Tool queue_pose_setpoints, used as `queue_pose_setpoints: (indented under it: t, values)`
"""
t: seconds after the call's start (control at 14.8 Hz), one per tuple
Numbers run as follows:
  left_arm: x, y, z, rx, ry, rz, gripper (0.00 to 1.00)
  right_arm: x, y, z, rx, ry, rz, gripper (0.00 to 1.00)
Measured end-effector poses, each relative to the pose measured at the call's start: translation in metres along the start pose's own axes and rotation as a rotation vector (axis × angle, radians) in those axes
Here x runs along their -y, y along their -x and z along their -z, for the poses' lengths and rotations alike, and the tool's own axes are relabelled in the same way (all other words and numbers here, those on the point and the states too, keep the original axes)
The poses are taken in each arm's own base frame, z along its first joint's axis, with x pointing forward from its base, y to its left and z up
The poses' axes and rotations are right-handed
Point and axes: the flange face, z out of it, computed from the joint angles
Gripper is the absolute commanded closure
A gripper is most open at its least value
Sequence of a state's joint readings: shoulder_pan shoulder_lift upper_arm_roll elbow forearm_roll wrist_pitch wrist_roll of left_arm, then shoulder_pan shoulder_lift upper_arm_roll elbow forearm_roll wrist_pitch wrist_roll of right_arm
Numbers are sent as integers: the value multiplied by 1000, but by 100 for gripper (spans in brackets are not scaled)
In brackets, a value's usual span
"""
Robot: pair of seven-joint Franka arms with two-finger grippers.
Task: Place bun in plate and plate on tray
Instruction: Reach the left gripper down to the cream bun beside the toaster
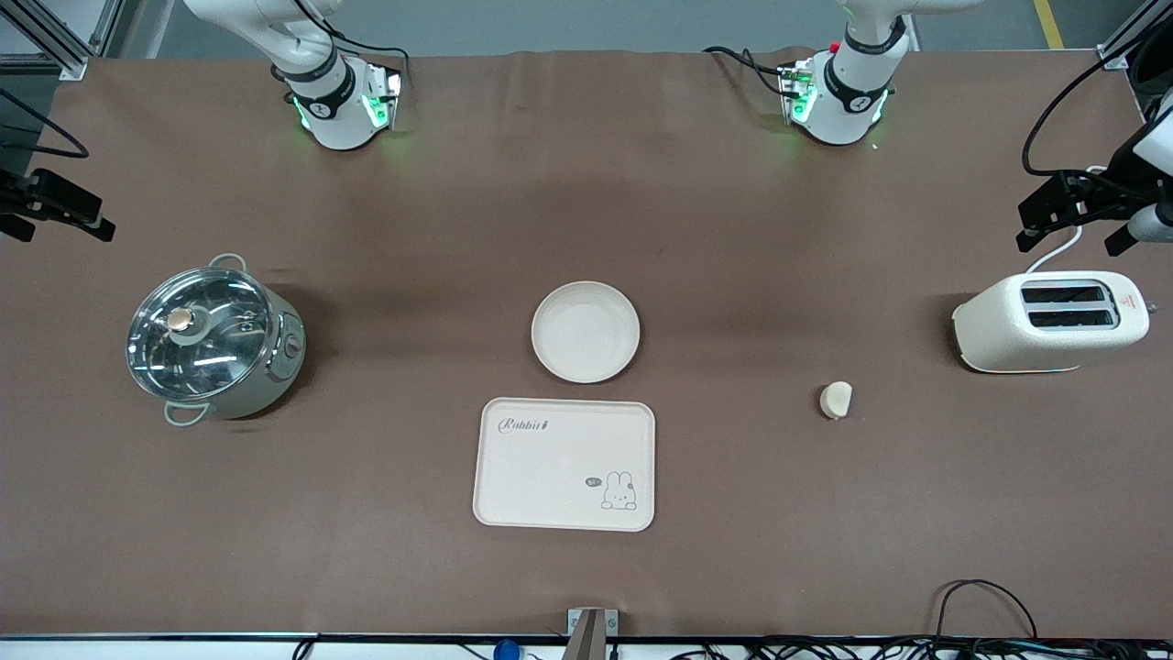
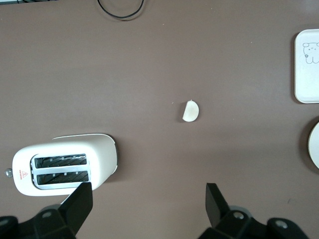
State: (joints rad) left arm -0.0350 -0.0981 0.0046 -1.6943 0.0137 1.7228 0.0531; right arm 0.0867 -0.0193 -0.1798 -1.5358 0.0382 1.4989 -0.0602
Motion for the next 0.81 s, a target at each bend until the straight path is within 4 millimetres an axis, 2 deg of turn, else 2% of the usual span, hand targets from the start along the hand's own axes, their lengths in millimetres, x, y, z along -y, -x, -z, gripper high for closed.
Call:
queue_pose_setpoints:
  t: [0.34, 0.47, 0.54, 0.61, 0.81]
  values:
    - [-2, 0, -2, 15, 1, -4, 0, 0, 0, 0, 0, 0, 0, 0]
    - [-5, -4, -26, 78, 4, -9, 0, 1, 0, -1, 2, 0, 2, 0]
    - [-5, -10, -50, 122, 9, -9, 0, 3, -1, -2, 4, -2, 5, 0]
    - [-6, -19, -83, 169, 24, -6, 0, 5, -2, -4, 3, -4, 9, 0]
    - [-13, -56, -202, 228, 68, 5, 0, 14, -10, -10, -9, -3, 23, 0]
